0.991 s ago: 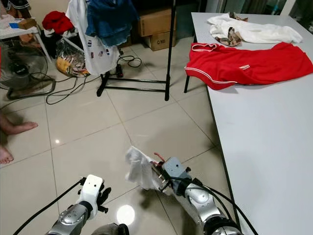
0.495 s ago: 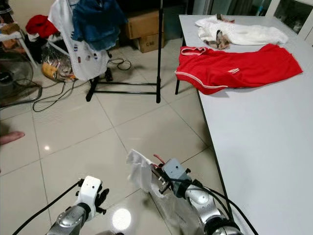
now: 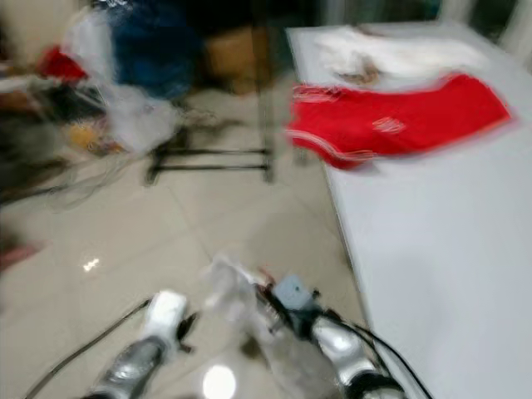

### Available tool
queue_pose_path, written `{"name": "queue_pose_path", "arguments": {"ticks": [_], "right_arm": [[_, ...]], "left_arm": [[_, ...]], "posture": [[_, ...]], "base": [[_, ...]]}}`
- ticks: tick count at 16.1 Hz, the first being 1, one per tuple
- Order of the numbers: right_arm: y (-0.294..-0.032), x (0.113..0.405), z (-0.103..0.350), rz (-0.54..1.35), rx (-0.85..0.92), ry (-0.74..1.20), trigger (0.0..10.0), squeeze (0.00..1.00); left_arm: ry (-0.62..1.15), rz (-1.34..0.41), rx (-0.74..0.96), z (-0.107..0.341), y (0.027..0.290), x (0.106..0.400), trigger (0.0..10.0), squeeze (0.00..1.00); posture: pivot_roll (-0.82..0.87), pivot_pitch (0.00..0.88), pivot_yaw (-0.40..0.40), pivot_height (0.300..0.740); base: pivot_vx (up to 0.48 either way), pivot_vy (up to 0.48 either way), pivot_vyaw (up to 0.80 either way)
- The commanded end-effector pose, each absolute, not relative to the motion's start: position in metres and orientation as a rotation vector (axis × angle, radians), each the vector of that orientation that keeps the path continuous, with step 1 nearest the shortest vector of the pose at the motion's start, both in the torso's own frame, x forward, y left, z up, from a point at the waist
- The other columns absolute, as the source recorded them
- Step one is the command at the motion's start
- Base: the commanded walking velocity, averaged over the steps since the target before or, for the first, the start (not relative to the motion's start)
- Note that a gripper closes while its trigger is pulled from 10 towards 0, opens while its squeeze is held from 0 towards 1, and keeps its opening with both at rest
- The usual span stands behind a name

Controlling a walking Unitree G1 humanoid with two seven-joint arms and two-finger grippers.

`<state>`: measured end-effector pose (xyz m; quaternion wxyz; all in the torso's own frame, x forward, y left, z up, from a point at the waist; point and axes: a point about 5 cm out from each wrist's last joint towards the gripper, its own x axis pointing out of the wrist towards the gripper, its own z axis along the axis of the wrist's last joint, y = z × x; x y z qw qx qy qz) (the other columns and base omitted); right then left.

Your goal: Hang hanger

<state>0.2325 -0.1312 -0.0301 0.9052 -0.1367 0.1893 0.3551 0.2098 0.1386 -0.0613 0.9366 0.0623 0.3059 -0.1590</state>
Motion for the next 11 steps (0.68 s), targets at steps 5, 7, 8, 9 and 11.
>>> {"name": "queue_pose_path", "arguments": {"ticks": [5, 7, 8, 9, 11], "right_arm": [[-0.1258, 0.2442, -0.0204, 0.724, -0.259, 0.341, 10.0, 0.0], [-0.1268, 0.2448, -0.0205, 0.718, -0.26, 0.344, 10.0, 0.0], [-0.127, 0.2447, -0.0206, 0.717, -0.261, 0.345, 10.0, 0.0], [-0.1273, 0.2444, -0.0211, 0.715, -0.261, 0.349, 10.0, 0.0], [-0.1275, 0.2443, -0.0215, 0.712, -0.26, 0.351, 10.0, 0.0]], "left_arm": [[0.689, -0.269, 0.159, -0.0687, 0.1641, 0.1974, 10.0, 0.0], [0.689, -0.271, 0.162, -0.0689, 0.1638, 0.197, 10.0, 0.0], [0.689, -0.271, 0.162, -0.0689, 0.1638, 0.197, 10.0, 0.0], [0.689, -0.273, 0.163, -0.0688, 0.1639, 0.1972, 10.0, 0.0], [0.689, -0.274, 0.164, -0.0687, 0.1637, 0.1976, 10.0, 0.0]], "posture": [[-0.04, 0.0, 0.058, 0.736], [-0.04, 0.0, 0.06, 0.736], [-0.04, 0.0, 0.06, 0.736], [-0.04, 0.0, 0.062, 0.736], [-0.04, 0.0, 0.064, 0.736]], "base": [[0.325, 0.0, 0.27], [0.326, 0.0, 0.0], [0.326, 0.0, 0.0], [0.33, 0.0, 0.0], [0.328, 0.0, 0.0]]}}
